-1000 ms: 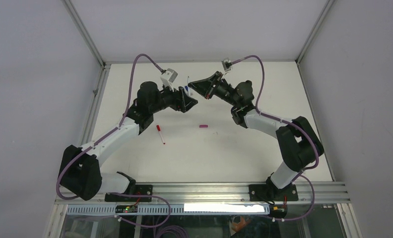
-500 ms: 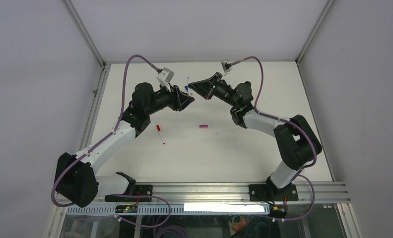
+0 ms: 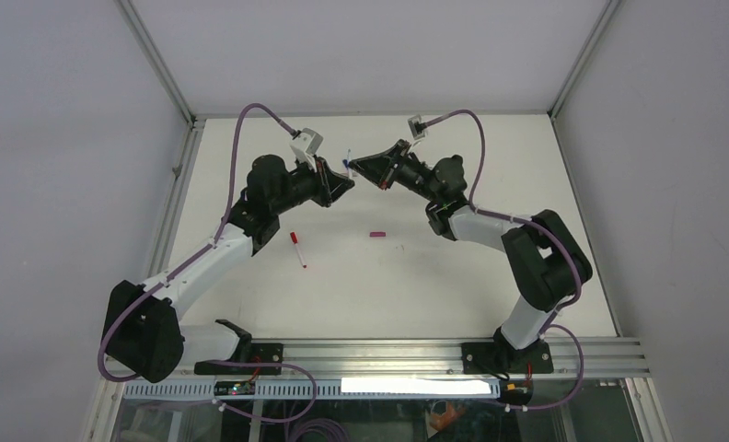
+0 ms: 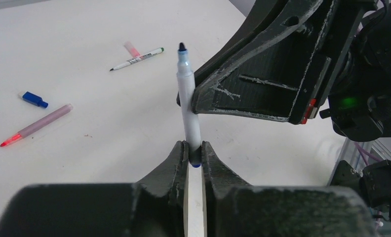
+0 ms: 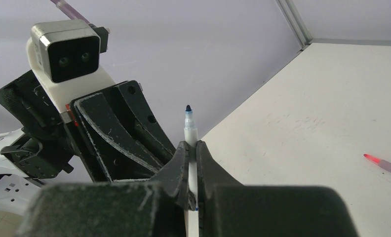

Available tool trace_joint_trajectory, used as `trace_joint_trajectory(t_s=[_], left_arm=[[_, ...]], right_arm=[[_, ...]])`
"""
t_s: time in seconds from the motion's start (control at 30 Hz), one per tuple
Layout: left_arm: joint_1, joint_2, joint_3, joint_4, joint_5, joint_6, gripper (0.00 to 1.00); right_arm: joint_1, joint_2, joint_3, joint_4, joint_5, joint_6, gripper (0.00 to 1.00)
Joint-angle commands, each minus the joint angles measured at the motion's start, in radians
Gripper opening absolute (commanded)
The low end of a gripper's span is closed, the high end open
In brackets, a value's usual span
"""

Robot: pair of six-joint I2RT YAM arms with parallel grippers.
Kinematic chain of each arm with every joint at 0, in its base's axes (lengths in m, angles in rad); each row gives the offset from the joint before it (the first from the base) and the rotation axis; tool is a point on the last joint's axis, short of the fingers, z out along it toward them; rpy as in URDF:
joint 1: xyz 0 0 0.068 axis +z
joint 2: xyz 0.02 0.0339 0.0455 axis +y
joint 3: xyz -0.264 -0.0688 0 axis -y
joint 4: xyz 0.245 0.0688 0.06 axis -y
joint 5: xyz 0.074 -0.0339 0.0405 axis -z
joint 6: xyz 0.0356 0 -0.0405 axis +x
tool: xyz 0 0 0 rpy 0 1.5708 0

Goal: Insert the pens into the pen caps

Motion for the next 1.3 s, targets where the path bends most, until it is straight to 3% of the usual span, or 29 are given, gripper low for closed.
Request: trace_joint_trajectory(t_s=[0.0,0.23,0.27,0.33,0.43,0.5,0.53,0.67,0.77,0.83,1.0,1.1,1.17,1.27], left_arm=[[0.004,0.004,0.0,0.062,-0.023,0.023,0.0],[0.004,-0.01,-0.017,-0.005,-0.086,0.049,0.0],[0.004,-0.019,-0.028,-0.011,-0.097,0.052,0.0],[0.004,-0.029,-0.041,-0.035,-0.113,0.055,0.0],[0.004,-0.057,-0.062,-0.1,-0.166,0.055,0.0],[0.004,-0.084,-0.083,-0.143,-0.203,0.052,0.0],[0.004,-0.1,-0.097,-0.16,-0.223,0.047,0.0],[0.005,-0.171,-0.141,-0.248,-0.277,0.024,0.0],[0.005,-0.229,-0.169,-0.3,-0.308,0.001,0.0],[0.005,-0.264,-0.183,-0.32,-0.317,-0.017,0.0],[0.005,-0.319,-0.193,-0.346,-0.302,-0.044,0.0],[0.005,-0.333,-0.187,-0.357,-0.307,-0.043,0.0],[0.005,-0.335,-0.182,-0.362,-0.304,-0.041,0.0],[0.005,-0.333,-0.176,-0.368,-0.289,-0.041,0.0]], right_arm=[[0.011,0.017,0.001,0.055,-0.024,0.006,0.0],[0.012,0.025,0.016,-0.004,-0.031,-0.019,0.0],[0.011,0.025,0.021,-0.013,-0.03,-0.024,0.07],[0.008,0.025,0.031,-0.037,-0.031,-0.036,0.34],[-0.017,0.015,0.035,-0.065,-0.015,-0.05,0.66],[-0.052,0.008,0.032,-0.077,0.008,-0.041,0.95],[-0.075,0.01,0.034,-0.081,0.03,-0.026,0.99],[-0.154,0.035,0.107,-0.208,0.058,-0.014,0.99],[-0.145,0.087,0.28,-0.526,0.129,-0.192,0.99],[-0.137,0.168,0.488,-0.789,0.138,-0.297,0.93],[-0.097,0.493,1.108,-1.387,0.3,-0.545,0.62],[-0.067,0.683,1.459,-1.603,0.413,-0.644,0.58],[-0.052,0.829,1.655,-1.721,0.453,-0.699,0.49],[-0.037,0.933,1.787,-1.753,0.481,-0.756,0.56]])
